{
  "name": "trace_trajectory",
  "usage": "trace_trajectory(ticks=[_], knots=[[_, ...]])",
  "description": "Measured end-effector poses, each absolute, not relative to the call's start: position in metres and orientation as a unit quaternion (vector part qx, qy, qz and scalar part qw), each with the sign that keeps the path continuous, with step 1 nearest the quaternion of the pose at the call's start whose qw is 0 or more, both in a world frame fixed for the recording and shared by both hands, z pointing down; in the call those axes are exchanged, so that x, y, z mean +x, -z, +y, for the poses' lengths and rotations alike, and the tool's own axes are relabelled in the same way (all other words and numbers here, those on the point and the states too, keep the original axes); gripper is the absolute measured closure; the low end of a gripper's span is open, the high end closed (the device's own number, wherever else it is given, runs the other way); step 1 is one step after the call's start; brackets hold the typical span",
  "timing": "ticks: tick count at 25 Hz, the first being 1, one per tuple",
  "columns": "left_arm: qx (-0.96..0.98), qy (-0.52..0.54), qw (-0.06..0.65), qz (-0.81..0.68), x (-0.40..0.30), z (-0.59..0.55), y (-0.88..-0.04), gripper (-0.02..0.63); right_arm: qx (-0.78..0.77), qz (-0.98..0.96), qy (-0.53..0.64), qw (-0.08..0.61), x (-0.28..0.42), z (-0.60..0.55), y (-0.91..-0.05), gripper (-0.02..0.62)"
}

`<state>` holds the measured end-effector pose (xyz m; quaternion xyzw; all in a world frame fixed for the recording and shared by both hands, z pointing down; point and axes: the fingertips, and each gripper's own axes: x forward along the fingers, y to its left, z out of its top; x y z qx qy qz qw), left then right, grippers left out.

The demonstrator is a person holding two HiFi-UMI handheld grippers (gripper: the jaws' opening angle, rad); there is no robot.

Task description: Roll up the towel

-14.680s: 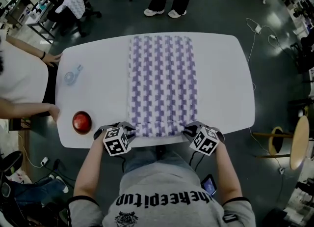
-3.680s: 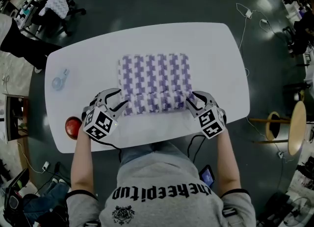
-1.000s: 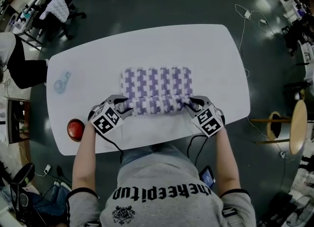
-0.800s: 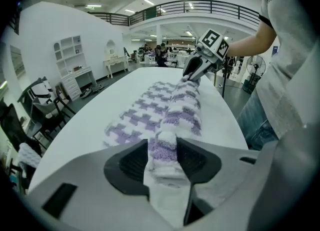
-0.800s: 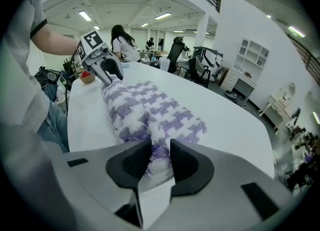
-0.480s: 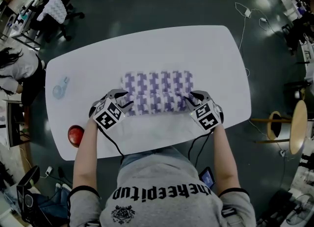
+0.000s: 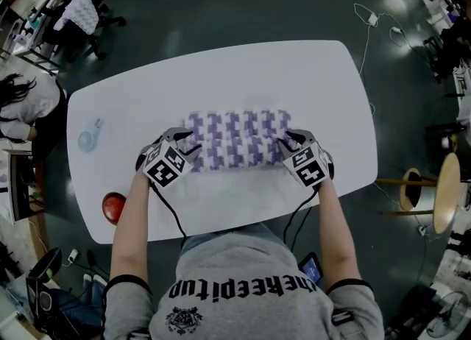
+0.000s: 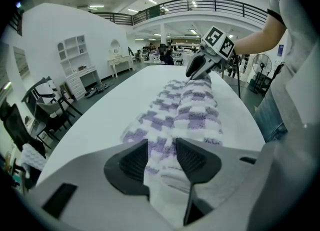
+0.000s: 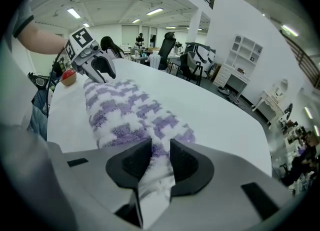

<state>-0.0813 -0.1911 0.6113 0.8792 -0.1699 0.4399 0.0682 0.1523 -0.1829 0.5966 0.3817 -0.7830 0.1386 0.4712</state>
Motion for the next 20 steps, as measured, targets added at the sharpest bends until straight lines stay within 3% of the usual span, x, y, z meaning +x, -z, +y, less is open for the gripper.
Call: trace_trajectory(ticks=[12,20], knots=[[0.891,-0.406,0.042,-0.199,-0.079,-0.198,-0.584,0.42,0.391,-0.793,-0.104,0.455,0.151,-0.184,-0.576,0.482],[0.893,-0.394,-0.033,-0.217,-0.08,-0.17,-0.55,0.42,0.387,-0.816,-0.046,0.428,0.144,-0.159,-0.537,0.471]])
